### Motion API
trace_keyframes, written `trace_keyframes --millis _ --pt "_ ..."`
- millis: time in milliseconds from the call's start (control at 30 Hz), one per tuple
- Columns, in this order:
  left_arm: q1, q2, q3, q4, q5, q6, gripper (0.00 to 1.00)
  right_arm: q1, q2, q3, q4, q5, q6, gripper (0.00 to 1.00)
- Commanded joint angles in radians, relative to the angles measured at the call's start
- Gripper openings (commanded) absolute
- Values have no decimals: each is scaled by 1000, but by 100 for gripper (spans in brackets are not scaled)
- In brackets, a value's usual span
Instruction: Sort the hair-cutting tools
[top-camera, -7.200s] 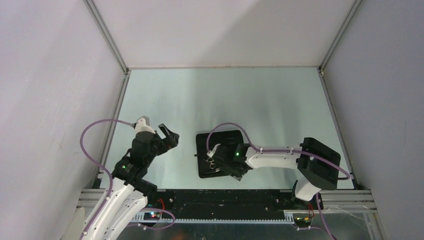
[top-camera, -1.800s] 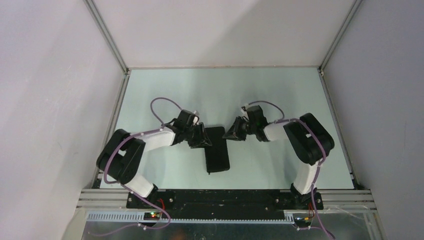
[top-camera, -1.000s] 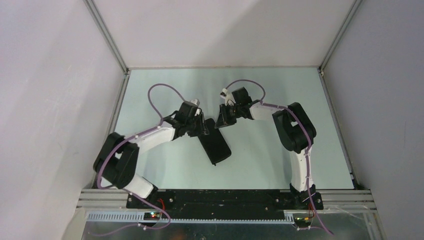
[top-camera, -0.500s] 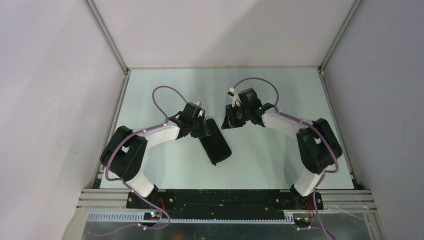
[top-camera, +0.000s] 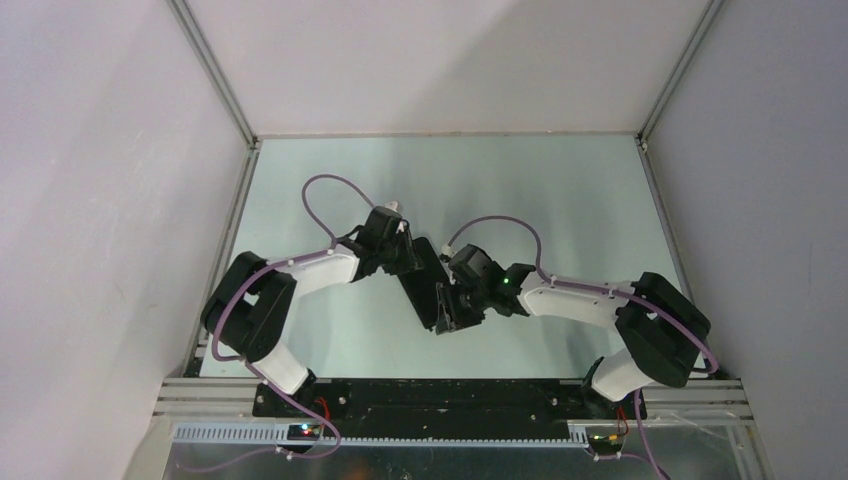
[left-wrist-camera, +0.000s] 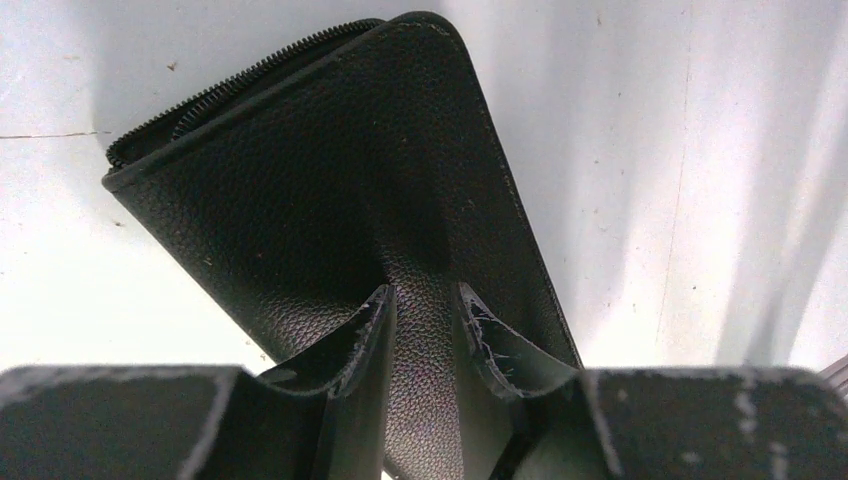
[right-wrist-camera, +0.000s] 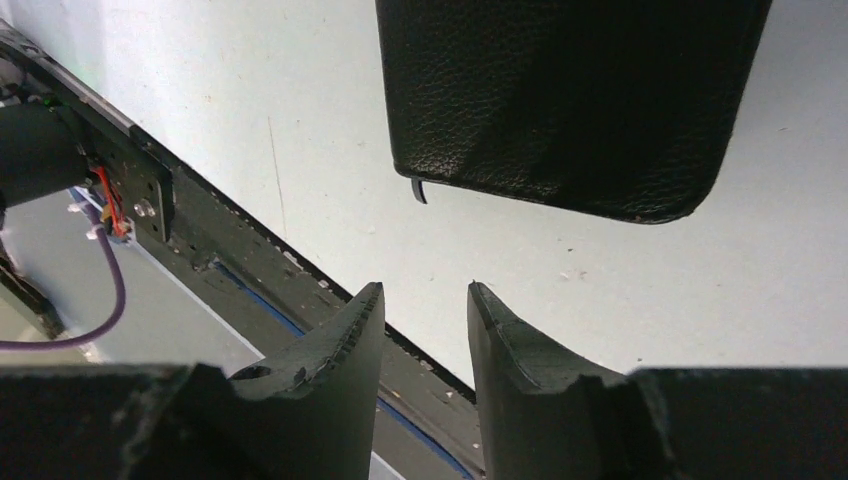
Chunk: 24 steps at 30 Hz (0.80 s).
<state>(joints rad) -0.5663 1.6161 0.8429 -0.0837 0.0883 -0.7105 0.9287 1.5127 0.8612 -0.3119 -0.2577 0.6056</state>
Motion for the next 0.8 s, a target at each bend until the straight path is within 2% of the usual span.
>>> trace_keyframes --millis 0,567,733,767 --pt "-7 30 -29 46 18 -28 32 18 14 -9 77 22 132 41" --pt "-6 46 -48 78 52 -48 32 15 185 -19 240 12 224 38" --pt "-7 49 -48 78 56 -50 32 8 203 -18 252 -2 228 25" --pt "-7 49 -48 78 54 -49 32 6 203 -19 248 -2 228 18"
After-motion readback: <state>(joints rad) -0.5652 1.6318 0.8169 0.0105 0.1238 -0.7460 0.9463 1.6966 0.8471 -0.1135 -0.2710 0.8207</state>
